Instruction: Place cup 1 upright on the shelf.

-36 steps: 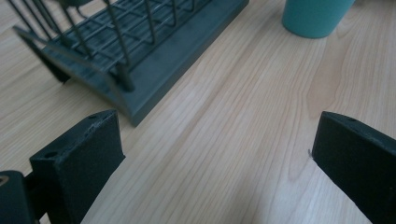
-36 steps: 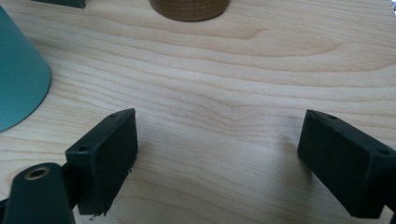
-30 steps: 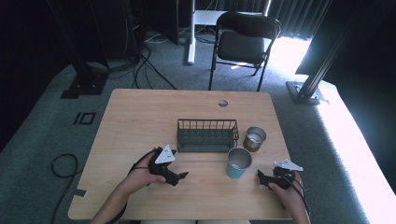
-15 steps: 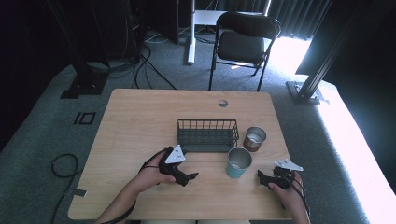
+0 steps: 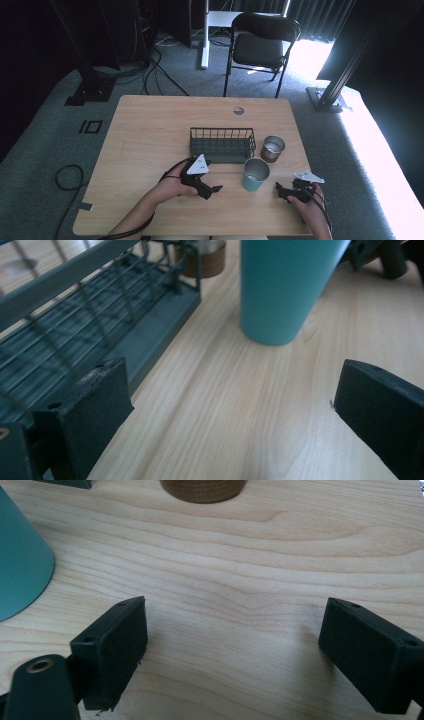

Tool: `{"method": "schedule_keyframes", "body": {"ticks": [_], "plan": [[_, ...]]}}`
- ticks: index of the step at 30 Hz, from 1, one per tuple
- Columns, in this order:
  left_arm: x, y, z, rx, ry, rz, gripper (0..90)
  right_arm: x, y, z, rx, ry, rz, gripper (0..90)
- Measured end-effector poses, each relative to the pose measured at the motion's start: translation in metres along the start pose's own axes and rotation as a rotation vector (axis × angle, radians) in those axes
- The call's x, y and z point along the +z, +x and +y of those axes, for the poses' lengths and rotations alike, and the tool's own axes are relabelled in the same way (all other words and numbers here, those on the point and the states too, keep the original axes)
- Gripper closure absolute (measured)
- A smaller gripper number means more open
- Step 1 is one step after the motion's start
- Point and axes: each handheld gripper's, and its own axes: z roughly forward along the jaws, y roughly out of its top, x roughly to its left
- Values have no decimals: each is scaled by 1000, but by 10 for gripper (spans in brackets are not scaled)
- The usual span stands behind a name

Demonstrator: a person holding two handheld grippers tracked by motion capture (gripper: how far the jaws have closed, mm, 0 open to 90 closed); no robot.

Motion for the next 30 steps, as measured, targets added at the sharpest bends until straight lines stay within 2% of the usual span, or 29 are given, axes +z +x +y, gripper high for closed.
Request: {"method": "schedule_keyframes", "body": {"ticks": [5,13,16,24,30], "plan": [[6,-4,9,23,-17,-19,25,0,0,0,0,0,0,117],[16,-9,21,32,-48,-53,25,0,0,0,0,0,0,117],[21,-11,23,45,-38,-46,24,0,0,0,0,0,0,117],[31,-17,31,44,-56,-87,24,0,0,0,0,0,0,117],[38,-20,37,43,-71,-92,24,0,0,0,0,0,0,117]]}}
